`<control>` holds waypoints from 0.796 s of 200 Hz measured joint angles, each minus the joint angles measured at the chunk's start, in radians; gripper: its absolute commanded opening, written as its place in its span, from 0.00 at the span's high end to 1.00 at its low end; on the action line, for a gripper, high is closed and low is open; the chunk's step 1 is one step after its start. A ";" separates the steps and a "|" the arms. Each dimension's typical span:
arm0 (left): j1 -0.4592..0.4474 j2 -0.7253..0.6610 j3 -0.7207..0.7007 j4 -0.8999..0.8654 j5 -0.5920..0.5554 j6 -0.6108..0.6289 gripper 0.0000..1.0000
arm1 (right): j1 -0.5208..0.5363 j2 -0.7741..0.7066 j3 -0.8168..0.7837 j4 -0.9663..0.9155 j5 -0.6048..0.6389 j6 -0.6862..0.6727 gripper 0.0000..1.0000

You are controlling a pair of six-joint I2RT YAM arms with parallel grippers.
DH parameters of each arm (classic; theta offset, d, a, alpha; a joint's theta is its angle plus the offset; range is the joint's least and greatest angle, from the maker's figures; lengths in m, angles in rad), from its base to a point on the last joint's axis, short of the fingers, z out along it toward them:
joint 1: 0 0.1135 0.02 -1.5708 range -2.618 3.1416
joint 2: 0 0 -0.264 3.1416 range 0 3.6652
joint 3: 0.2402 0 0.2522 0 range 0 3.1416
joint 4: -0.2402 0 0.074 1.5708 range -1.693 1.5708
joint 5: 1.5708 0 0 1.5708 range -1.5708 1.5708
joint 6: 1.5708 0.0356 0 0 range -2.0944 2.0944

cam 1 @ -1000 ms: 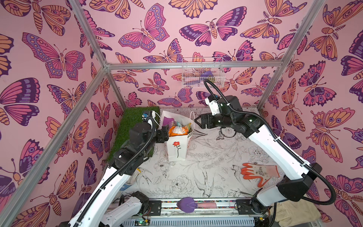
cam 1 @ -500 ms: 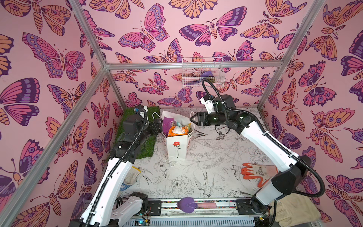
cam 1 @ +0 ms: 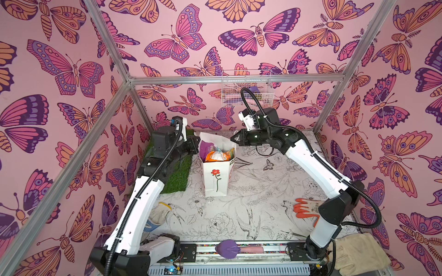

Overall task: Place the snacks into the paper bag
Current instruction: Move the paper bag to the center of the table.

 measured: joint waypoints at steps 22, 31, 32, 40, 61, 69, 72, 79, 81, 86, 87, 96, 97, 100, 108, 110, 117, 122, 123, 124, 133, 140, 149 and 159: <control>0.000 -0.002 0.018 0.004 0.035 -0.010 1.00 | -0.001 -0.006 0.010 0.005 0.000 0.003 1.00; 0.000 -0.012 0.007 0.014 0.045 -0.017 1.00 | -0.001 -0.019 -0.015 0.017 0.001 0.004 1.00; 0.000 -0.013 0.005 0.015 0.046 -0.017 1.00 | -0.001 -0.020 -0.018 0.017 0.001 0.004 1.00; 0.000 -0.026 -0.020 0.034 0.054 -0.023 1.00 | -0.001 -0.037 -0.053 0.025 0.006 0.004 1.00; 0.000 -0.027 -0.058 0.027 0.081 -0.035 1.00 | -0.004 -0.044 -0.085 0.002 0.013 0.001 1.00; 0.000 -0.013 -0.056 0.025 0.098 -0.039 1.00 | -0.004 -0.038 -0.070 -0.024 0.012 -0.002 0.99; 0.000 -0.009 -0.054 0.025 0.103 -0.039 1.00 | -0.004 -0.034 -0.060 -0.035 0.011 -0.003 0.99; 0.000 0.000 -0.045 0.025 0.110 -0.043 1.00 | -0.004 -0.027 -0.032 -0.059 0.011 -0.008 0.99; -0.001 0.002 -0.041 0.025 0.111 -0.042 1.00 | -0.003 -0.026 -0.027 -0.061 0.012 -0.010 0.99; -0.002 0.005 -0.034 0.025 0.114 -0.043 1.00 | -0.003 -0.025 -0.013 -0.070 0.013 -0.012 0.98; -0.003 0.005 -0.032 0.025 0.114 -0.043 1.00 | -0.003 -0.025 -0.011 -0.070 0.014 -0.013 0.98; -0.004 0.006 -0.022 0.027 0.113 -0.043 1.00 | 0.001 -0.031 -0.002 -0.069 0.016 -0.016 0.98; -0.004 0.006 -0.021 0.027 0.113 -0.043 1.00 | 0.001 -0.032 -0.002 -0.068 0.017 -0.017 0.98; -0.005 0.005 -0.019 0.029 0.114 -0.044 1.00 | 0.001 -0.036 -0.005 -0.063 0.017 -0.016 0.98; -0.012 0.002 -0.020 0.042 0.113 -0.045 1.00 | 0.002 -0.056 -0.030 -0.040 0.018 -0.017 0.98; -0.014 0.001 -0.021 0.045 0.113 -0.045 1.00 | 0.002 -0.063 -0.041 -0.032 0.018 -0.017 0.98; -0.025 -0.004 -0.037 0.064 0.113 -0.047 1.00 | 0.003 -0.089 -0.090 -0.001 0.018 -0.016 0.98; -0.035 -0.010 -0.060 0.086 0.116 -0.050 1.00 | 0.003 -0.109 -0.131 0.018 0.016 -0.012 0.99; -0.037 -0.011 -0.064 0.089 0.116 -0.050 1.00 | 0.003 -0.116 -0.142 0.023 0.017 -0.012 0.99; -0.039 -0.013 -0.071 0.094 0.117 -0.051 1.00 | 0.003 -0.119 -0.148 0.025 0.016 -0.013 0.99; -0.056 -0.021 -0.120 0.121 0.124 -0.059 1.00 | 0.003 -0.145 -0.215 0.043 0.014 -0.008 0.99; -0.070 -0.019 -0.154 0.127 0.130 -0.065 1.00 | 0.003 -0.152 -0.253 0.049 0.009 -0.003 0.99; -0.088 -0.004 -0.166 0.128 0.142 -0.068 1.00 | 0.003 -0.142 -0.264 0.050 -0.002 0.005 1.00; -0.106 0.012 -0.155 0.134 0.151 -0.069 1.00 | 0.004 -0.128 -0.252 0.055 -0.011 0.011 0.99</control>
